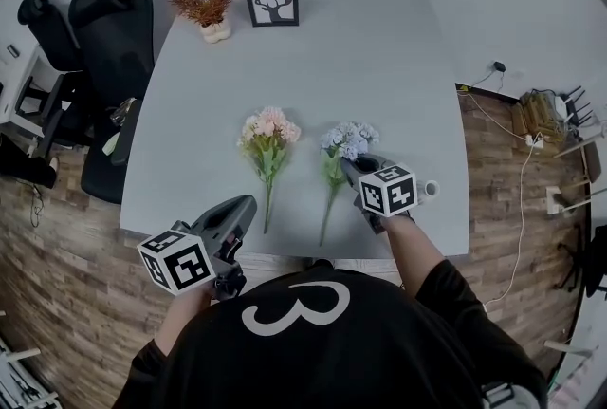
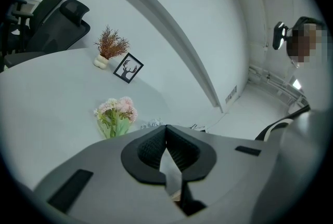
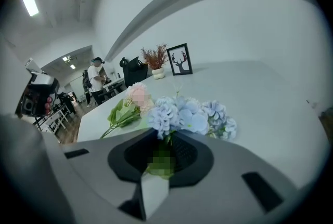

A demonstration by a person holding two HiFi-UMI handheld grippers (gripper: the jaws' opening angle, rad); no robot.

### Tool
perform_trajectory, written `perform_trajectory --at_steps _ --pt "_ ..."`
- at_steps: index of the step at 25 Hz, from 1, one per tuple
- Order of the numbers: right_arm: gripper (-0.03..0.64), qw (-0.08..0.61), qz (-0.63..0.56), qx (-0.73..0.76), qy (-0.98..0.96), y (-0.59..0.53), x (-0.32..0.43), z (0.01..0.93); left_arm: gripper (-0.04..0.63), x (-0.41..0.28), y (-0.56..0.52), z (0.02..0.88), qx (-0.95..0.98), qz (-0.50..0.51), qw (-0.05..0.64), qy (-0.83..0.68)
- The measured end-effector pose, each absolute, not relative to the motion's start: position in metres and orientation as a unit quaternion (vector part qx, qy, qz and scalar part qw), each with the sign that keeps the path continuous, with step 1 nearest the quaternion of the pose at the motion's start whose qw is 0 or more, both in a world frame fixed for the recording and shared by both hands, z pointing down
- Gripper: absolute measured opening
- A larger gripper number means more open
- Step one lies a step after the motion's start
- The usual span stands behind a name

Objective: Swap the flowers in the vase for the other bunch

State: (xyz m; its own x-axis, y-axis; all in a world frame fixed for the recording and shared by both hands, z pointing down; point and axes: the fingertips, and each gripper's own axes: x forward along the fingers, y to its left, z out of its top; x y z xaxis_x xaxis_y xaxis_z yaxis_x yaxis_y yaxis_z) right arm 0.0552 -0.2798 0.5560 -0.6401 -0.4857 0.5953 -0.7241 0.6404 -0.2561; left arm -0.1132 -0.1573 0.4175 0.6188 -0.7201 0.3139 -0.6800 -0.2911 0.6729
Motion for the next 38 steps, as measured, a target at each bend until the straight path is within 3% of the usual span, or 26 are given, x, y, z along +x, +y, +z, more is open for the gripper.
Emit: perform_trajectory --at_steps 6,10,16,23,26,28,29,33,38 --pt "0.206 0.22 0.278 0.362 -0.862 -0.273 0.057 0.558 0.011 -0.119 -0.143 0.411 0.81 -0.028 0.398 -0.429" --pt "0.268 0.224 0.276 0.377 -0.855 -0.268 0.06 0.552 0.012 -0.127 -0.133 0.407 0.814 -0.029 0.391 -0.427" --pt "0.278 0.224 0.243 0.448 -0.831 -0.253 0.082 0.531 0.012 -0.125 -0.116 0.4 0.829 -0.033 0.382 -0.408" --pt "0.276 0.098 0.136 0.463 -0.87 -0.212 0.076 0.426 0.012 -0.117 -0.097 0.379 0.855 -0.039 0.359 -0.372" --pt "0.223 0.052 0.098 0.437 -0.893 -0.177 0.061 0.383 0.012 -0.114 -0.089 0.363 0.868 -0.047 0.343 -0.357" --pt "0.068 0.028 0.079 0.429 -0.899 -0.153 0.056 0.36 0.012 -0.111 -0.083 0.351 0.877 -0.049 0.324 -0.35" --pt "0.035 0.015 0.074 0.418 -0.905 -0.141 0.052 0.349 0.012 -0.11 -0.079 0.346 0.882 -0.049 0.315 -0.347" --pt "0.009 -0.024 0.082 0.347 -0.934 -0.094 0.028 0.324 0.012 -0.099 -0.065 0.334 0.897 -0.043 0.299 -0.323" --pt "0.008 -0.011 0.098 0.296 -0.95 -0.052 0.007 0.332 0.011 -0.087 -0.05 0.336 0.908 -0.031 0.289 -0.302"
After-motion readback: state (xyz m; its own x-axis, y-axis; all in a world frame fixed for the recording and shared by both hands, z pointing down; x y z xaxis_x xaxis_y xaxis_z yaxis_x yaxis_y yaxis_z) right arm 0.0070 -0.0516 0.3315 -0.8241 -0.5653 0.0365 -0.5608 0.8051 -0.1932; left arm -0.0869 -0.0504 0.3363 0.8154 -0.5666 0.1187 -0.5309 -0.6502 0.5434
